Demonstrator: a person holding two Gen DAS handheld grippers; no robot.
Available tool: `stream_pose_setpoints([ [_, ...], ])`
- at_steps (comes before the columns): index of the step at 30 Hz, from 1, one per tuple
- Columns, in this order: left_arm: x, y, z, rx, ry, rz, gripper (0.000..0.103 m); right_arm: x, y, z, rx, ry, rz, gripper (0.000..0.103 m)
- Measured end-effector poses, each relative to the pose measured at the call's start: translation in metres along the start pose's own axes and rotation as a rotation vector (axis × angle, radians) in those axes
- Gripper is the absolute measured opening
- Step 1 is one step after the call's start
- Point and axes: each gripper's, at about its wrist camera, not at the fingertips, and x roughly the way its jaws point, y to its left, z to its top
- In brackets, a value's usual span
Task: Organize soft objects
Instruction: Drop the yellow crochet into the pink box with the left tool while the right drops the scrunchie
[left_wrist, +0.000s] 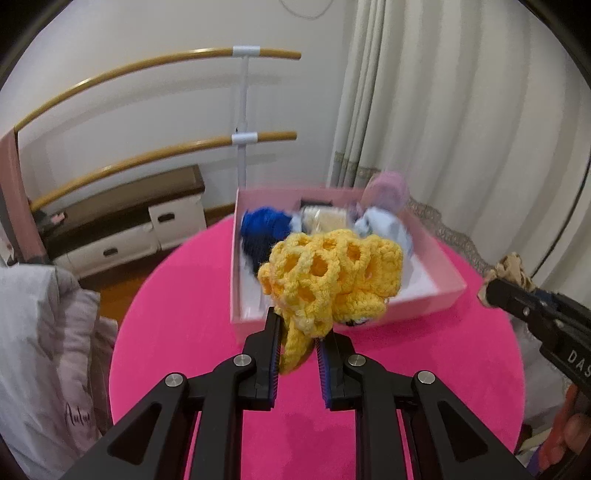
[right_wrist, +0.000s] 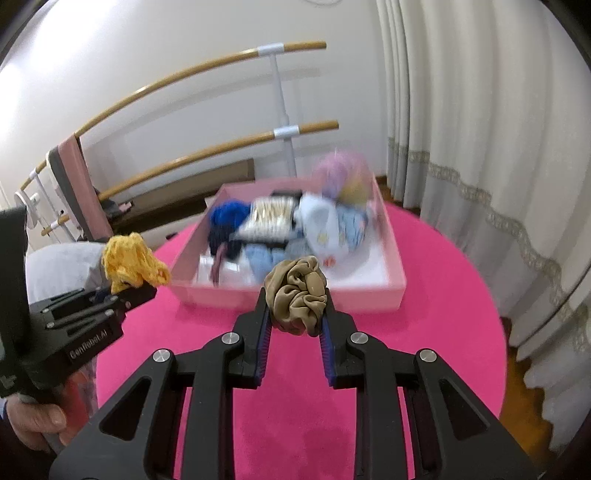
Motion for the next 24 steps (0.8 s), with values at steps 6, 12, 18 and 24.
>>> stream_pose_setpoints([
  [6, -0.004, -0.021, 0.030, 0.020, -0.020, -0.018, 0.014, 0.009, -0.009, 0.036, 0.006, -0.005, 0.023, 0.021],
  [12, 0.013, -0.035, 0.057, 0.015, -0.007, -0.043, 0.015, 0.031, -0.023, 0.061, 0.014, 0.018, 0.030, 0.021],
  [18, 0.033, -0.038, 0.079, -0.002, 0.005, -0.048, 0.015, 0.054, -0.031, 0.074, 0.014, 0.044, 0.024, 0.021],
  [24, 0.058, -0.043, 0.090, -0.006, 0.042, -0.057, 0.015, 0.076, -0.039, 0.077, 0.020, 0.075, 0.017, 0.021],
])
